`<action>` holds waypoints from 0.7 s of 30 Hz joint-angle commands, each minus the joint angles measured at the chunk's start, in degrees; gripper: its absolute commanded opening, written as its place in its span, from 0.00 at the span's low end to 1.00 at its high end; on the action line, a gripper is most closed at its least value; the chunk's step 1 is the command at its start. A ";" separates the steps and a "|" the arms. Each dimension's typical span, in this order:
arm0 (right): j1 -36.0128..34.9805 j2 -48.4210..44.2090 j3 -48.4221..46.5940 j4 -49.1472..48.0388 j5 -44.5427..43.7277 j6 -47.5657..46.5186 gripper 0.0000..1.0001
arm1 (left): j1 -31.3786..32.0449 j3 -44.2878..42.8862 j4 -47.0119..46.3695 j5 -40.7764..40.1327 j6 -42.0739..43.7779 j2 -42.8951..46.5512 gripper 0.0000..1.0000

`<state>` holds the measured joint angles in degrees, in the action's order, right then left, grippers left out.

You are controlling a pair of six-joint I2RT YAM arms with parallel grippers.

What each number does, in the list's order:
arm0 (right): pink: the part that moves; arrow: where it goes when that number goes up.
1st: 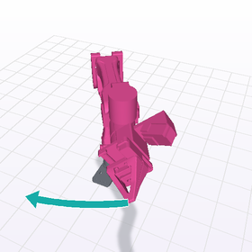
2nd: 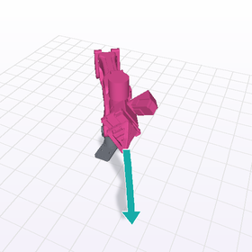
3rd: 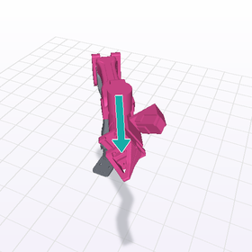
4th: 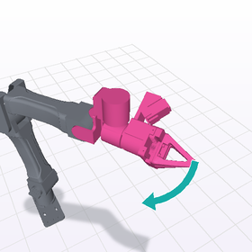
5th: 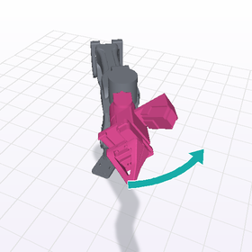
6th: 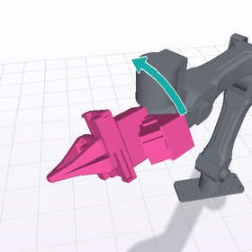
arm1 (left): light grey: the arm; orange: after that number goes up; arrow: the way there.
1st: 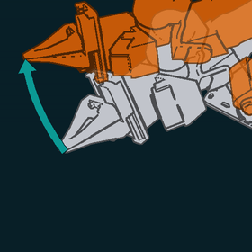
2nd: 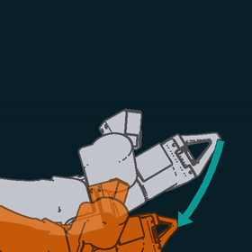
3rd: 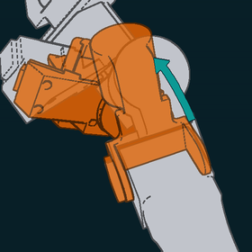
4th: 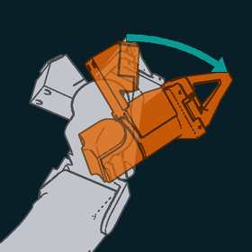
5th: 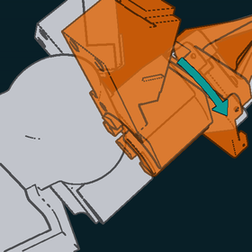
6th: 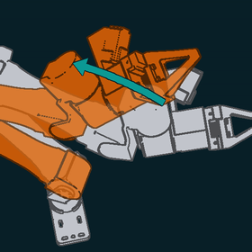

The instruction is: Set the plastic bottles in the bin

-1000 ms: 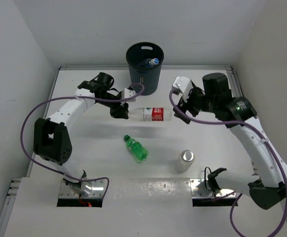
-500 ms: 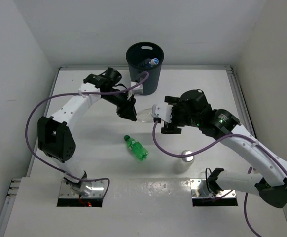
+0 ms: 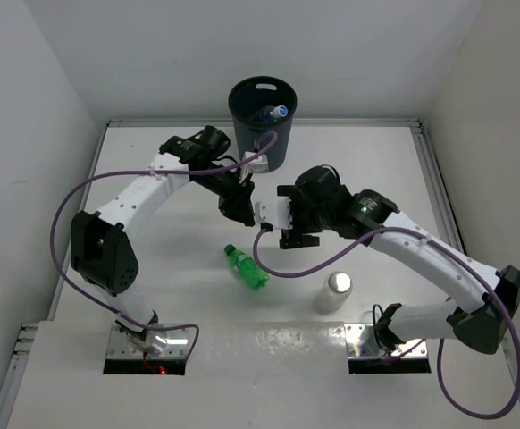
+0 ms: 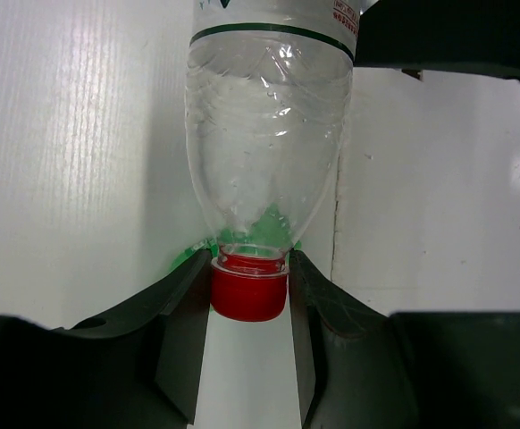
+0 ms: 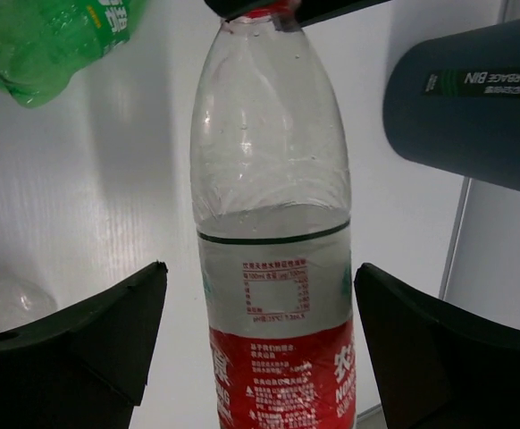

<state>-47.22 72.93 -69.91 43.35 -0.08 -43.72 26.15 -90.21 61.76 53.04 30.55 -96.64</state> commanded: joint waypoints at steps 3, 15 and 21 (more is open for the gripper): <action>-0.50 1.43 -2.34 2.27 -1.67 -0.22 0.83 | 0.39 -1.89 -0.41 5.75 -1.10 4.00 0.07; 2.75 -1.73 3.20 -16.28 -3.36 4.42 0.02 | -9.16 4.06 -4.33 24.98 2.61 11.20 1.00; 5.56 -1.56 -4.16 -19.44 3.31 20.66 0.00 | -17.36 7.42 -29.03 27.21 -20.40 18.85 1.00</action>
<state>-42.85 72.75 -68.73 29.74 -0.30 -34.02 10.70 -82.87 47.40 74.04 22.24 -82.32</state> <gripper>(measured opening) 0.430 0.997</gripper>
